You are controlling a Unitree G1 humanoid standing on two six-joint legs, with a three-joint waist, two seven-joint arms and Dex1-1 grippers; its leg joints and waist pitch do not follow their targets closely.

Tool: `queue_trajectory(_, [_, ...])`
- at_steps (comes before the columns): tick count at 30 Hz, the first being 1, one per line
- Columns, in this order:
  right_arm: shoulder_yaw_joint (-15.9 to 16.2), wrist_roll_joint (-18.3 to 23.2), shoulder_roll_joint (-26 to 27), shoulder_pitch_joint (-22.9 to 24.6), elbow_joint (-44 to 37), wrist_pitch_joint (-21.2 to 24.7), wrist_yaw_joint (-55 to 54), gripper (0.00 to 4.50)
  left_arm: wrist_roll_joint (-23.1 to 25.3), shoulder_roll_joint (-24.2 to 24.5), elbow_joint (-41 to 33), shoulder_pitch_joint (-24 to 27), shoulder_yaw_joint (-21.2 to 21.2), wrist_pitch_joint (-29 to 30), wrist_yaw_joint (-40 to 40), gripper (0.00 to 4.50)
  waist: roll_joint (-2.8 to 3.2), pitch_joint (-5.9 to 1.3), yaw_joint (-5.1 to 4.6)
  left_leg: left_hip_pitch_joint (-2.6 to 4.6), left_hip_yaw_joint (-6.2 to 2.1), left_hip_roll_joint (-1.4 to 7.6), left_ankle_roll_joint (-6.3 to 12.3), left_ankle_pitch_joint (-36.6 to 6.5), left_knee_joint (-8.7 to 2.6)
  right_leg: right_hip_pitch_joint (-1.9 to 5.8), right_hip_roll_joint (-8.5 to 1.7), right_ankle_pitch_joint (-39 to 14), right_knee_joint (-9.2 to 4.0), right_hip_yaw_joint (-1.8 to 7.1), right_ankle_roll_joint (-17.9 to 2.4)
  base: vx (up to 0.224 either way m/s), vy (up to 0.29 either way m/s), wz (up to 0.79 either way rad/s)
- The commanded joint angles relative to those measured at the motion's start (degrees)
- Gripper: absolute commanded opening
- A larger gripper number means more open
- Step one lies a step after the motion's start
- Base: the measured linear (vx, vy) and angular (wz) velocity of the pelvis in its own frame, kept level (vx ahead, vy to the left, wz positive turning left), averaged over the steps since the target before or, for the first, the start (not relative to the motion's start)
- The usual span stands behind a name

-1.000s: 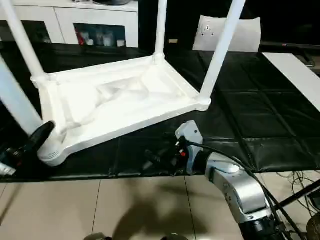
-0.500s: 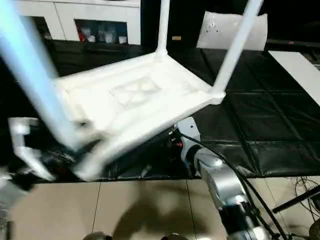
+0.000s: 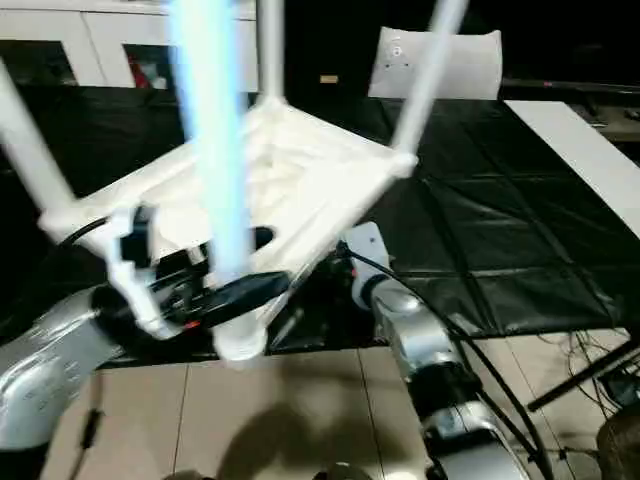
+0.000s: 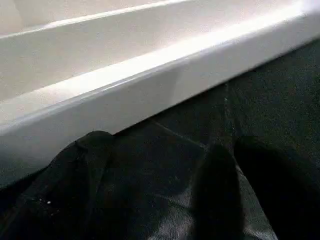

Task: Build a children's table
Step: Rotate table base

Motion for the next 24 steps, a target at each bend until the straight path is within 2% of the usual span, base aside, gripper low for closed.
queue_trajectory(1, [2.32, -0.13, 2.92, -3.42, 1.94, -3.17, 1.29, 4.5, 0.43, -2.88, 1.24, -3.89, -4.22, -0.25, -0.56, 4.45, 0.83, -4.65, 0.61, -0.54, -0.03, 1.33, -1.13, -4.88, -3.47, 3.33, -3.85, -6.85, -3.73, 3.21, -8.98, 0.0, 0.0, 0.0])
queue_trajectory(4, [2.07, -0.45, 3.43, -4.59, 4.03, -4.44, 1.12, 4.5, 2.3, -5.18, 3.87, -6.63, -5.28, -1.75, -0.54, 4.45, 0.75, -4.63, 0.62, -0.49, 0.18, 1.34, -0.47, -4.37, -3.41, 3.17, -3.73, -4.78, -3.75, 3.18, -10.18, 0.0, 0.0, 0.0])
queue_trajectory(5, [1.8, -0.71, 3.68, -4.97, 4.92, -5.39, 1.71, 4.5, 4.0, -6.49, 5.96, -8.24, -5.98, -3.2, -0.58, 4.45, 0.56, -4.71, 0.56, -0.88, 0.08, 1.33, -0.38, -4.42, -3.4, 3.59, -3.89, -4.61, -3.57, 3.17, -10.22, 0.0, 0.0, 0.0])
queue_trajectory(6, [1.61, -0.86, 3.86, -5.17, 5.54, -6.25, 2.44, 4.5, 4.92, -7.44, 7.47, -9.3, -6.33, -3.99, -0.5, 4.45, 0.96, -4.7, 0.49, -0.61, 0.19, 1.33, -0.07, -4.81, -3.31, 3.24, -3.82, -4.72, -3.95, 3.17, -10.14, 0.0, 0.0, 0.0])
queue_trajectory(7, [1.45, -0.98, 3.97, -5.26, 5.97, -6.96, 2.98, 4.5, 6.0, -8.16, 8.95, -10.28, -6.72, -4.94, -0.52, 4.45, 0.82, -4.83, 0.6, -0.71, 0.09, 1.37, 0.02, -4.49, -3.29, 3.62, -3.93, -3.75, -3.59, 3.2, -10.58, 0.0, 0.0, 0.0])
queue_trajectory(8, [1.09, -1.16, 3.87, -5.25, 6.36, -7.48, 2.79, 4.5, 8.0, -9.08, 11.27, -11.55, -7.1, -7.18, 0.01, 4.45, 0.92, -4.75, 0.54, -0.9, 0.04, 1.38, 0.13, -4.38, -3.36, 3.63, -3.93, -3.67, -3.64, 3.17, -10.6, 0.0, 0.0, 0.0])
queue_trajectory(9, [0.86, -1.25, 3.77, -5.2, 6.52, -7.69, 2.49, 4.5, 9.24, -9.55, 12.64, -12.24, -7.27, -8.64, 0.4, 4.45, 0.87, -4.75, 0.64, -0.52, 0.15, 1.36, 0.4, -4.96, -3.26, 3.39, -3.88, -4.33, -3.9, 3.18, -10.37, 0.0, 0.0, 0.0])
queue_trajectory(11, [0.12, -1.28, 3.38, -5.08, 6.83, -7.94, 1.44, 4.5, 11.85, -10.32, 15.5, -13.71, -7.21, -11.69, 1.77, 4.45, 0.77, -4.65, 0.65, -0.73, 0.04, 1.4, 0.59, -5.45, -3.4, 3.56, -3.95, -5.55, -4.09, 3.11, -10.23, 0.0, 0.0, 0.0])
queue_trajectory(12, [-0.71, -1.28, 3.02, -5.07, 7.41, -8.43, 0.53, 4.5, 14.12, -11.04, 18.28, -15.16, -6.91, -14.46, 3.28, 4.45, 0.76, -4.69, 0.73, -0.48, 0.1, 1.42, 0.64, -6.15, -3.34, 3.38, -3.97, -6.59, -4.26, 3.18, -10.09, 0.0, 0.0, 0.0])
queue_trajectory(15, [-2.47, -1.27, 1.92, -4.6, 7.81, -9.63, -1.19, 4.5, 18.2, -11.61, 24.06, -18.17, -6.25, -19.4, 4.93, 4.45, 0.64, -4.66, 1.04, -0.51, 0.04, 1.3, 0.51, -6.83, -3.42, 3.41, -3.95, -8.9, -4.6, 3.11, -9.11, 0.0, 0.0, 0.0])
queue_trajectory(16, [-3.56, -1.08, 1.04, -3.87, 7.46, -10.12, -1.81, 4.5, 19.51, -11.94, 27.27, -19.88, -5.38, -21.88, 5.48, 4.45, 0.56, -4.83, 1.09, -0.46, 0.05, 1.44, 0.26, -6.6, -3.34, 3.42, -4.08, -8.59, -4.3, 3.16, -9.16, 0.0, 0.0, 0.0])
queue_trajectory(17, [-4.09, -0.97, 0.52, -3.38, 7.05, -10.21, -2.12, 4.5, 19.91, -12.05, 28.86, -20.76, -4.82, -22.92, 5.83, 4.45, 0.59, -4.71, 1.22, -0.46, 0.09, 1.31, 0.55, -6.48, -3.38, 3.29, -4.01, -8.93, -4.61, 3.14, -8.99, 0.0, 0.0, 0.0])
queue_trajectory(18, [-4.42, -0.88, 0.15, -3.01, 6.71, -10.25, -2.25, 4.5, 20.21, -12.07, 29.95, -21.37, -4.53, -23.59, 6.03, 4.45, 0.67, -4.79, 1.58, -0.09, 0.21, 1.41, 0.5, -6.61, -3.31, 3.11, -4.02, -8.3, -4.51, 3.21, -9.33, 0.0, 0.0, 0.0])
queue_trajectory(21, [-5.89, -0.55, -1.68, -1.02, 4.75, -10.49, -2.41, 4.5, 22.75, -11.82, 36.23, -24.53, -3.89, -27.48, 6.77, 4.45, 0.39, -4.7, 1.9, -0.13, 0.16, 1.35, 0.67, -7.46, -3.46, 3.22, -3.98, -8.42, -4.46, 3.13, -9.26, 0.0, 0.0, 0.0])
queue_trajectory(22, [-6.39, -0.42, -2.47, 0.02, 3.47, -10.46, -2.28, 4.5, 24.71, -11.28, 39.39, -25.95, -4.41, -28.74, 8.01, 4.45, 0.62, -4.74, 1.96, -0.24, 0.09, 1.26, 0.62, -7.76, -3.48, 3.36, -4.05, -9.68, -4.62, 3.09, -8.88, 0.0, 0.0, 0.0])
queue_trajectory(24, [-7.11, -0.32, -3.49, 1.67, 1.4, -10.5, -1.81, 4.5, 28.44, -11.0, 45.34, -28.32, -4.87, -32.23, 10.68, 4.45, 0.53, -4.57, 2.02, -0.03, 0.1, 1.14, 0.51, -9.43, -3.56, 3.17, -3.88, -13.13, -5.23, 3.02, -7.43, 0.0, 0.0, 0.0])
